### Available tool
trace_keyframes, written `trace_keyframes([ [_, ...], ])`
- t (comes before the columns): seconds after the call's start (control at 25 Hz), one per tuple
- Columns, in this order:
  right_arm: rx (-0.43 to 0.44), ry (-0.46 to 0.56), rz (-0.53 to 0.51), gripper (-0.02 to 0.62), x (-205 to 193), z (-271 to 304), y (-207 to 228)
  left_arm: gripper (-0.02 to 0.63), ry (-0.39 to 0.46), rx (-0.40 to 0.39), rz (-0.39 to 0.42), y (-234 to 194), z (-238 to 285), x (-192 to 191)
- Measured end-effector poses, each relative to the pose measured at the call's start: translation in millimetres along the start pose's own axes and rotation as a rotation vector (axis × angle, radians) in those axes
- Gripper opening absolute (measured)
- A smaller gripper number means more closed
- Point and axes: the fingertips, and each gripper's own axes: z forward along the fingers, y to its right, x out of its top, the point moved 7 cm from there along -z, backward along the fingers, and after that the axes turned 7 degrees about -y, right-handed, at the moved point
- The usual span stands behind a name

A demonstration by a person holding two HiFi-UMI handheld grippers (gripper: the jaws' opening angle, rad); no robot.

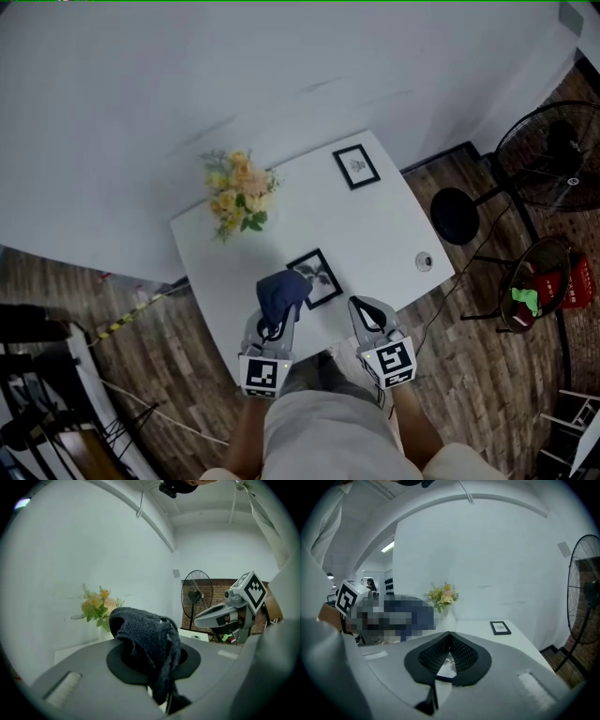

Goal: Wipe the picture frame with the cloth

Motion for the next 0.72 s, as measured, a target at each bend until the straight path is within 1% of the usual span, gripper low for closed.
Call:
trace_keyframes([
  [0.28,-0.032,-0.104,0.007,0.006,-14,45,8,0.081,-0.047,-0.064,-0.028,-21,36,-16],
  [0.4,-0.047,-0.131,0.013,0.009,-19,62,12,0.081,-0.062,-0.097,-0.041,-28,51,-22],
  [0.56,-0.076,-0.179,0.029,0.012,-29,80,15,0.081,-0.103,-0.136,-0.066,-34,66,-35],
  [0.72,-0.075,-0.227,0.023,0.025,-41,98,18,0.08,-0.142,-0.161,-0.092,-36,81,-45],
])
